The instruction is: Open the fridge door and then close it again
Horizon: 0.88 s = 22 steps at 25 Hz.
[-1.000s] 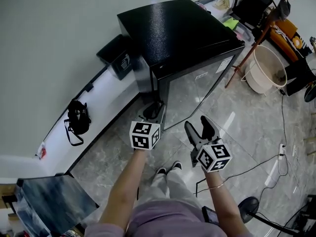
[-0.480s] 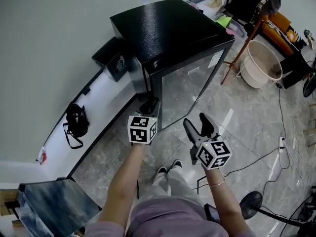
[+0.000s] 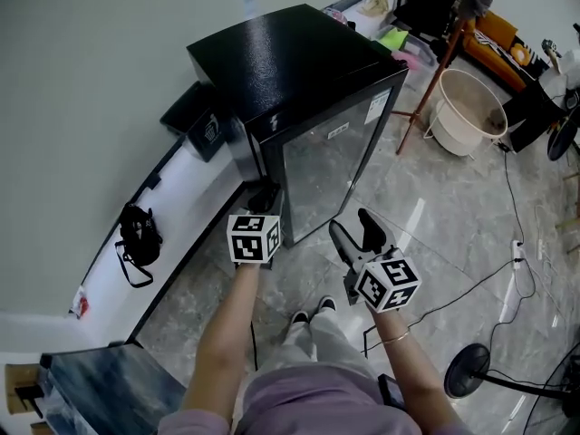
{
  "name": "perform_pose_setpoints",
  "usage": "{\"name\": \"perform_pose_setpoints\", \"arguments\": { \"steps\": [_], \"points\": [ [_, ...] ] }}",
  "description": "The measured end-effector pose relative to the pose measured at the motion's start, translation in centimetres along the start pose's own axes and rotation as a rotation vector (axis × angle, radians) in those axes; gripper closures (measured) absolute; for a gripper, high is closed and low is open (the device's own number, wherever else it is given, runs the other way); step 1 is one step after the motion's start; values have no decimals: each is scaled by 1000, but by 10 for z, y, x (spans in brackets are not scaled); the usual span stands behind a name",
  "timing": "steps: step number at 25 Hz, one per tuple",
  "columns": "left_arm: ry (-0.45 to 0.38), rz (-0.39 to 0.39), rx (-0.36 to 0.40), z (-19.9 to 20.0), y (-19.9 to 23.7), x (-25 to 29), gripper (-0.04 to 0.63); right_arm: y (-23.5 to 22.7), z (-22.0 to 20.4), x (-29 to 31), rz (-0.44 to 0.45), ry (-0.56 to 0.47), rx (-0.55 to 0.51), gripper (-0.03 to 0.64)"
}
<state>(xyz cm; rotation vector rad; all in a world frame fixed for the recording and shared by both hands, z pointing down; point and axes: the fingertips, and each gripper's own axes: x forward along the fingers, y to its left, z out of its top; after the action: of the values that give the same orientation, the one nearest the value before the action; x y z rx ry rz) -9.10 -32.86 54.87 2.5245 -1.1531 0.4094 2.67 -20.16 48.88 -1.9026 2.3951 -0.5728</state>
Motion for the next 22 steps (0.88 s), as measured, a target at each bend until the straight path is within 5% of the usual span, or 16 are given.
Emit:
{"name": "perform_pose_setpoints", "arguments": {
  "steps": [8,13,22],
  "points": [
    [12,-12,8,0,-6,-3,522,6,7,-4,1,-18,7,322],
    [-17,-97,61,-16,-53,-22,541,12,10,-5,9,-25,-5,322],
    [-32,-134,94,-38,-116,-41,555,20,8,-38,-36,-44,-12,322]
  ]
}}
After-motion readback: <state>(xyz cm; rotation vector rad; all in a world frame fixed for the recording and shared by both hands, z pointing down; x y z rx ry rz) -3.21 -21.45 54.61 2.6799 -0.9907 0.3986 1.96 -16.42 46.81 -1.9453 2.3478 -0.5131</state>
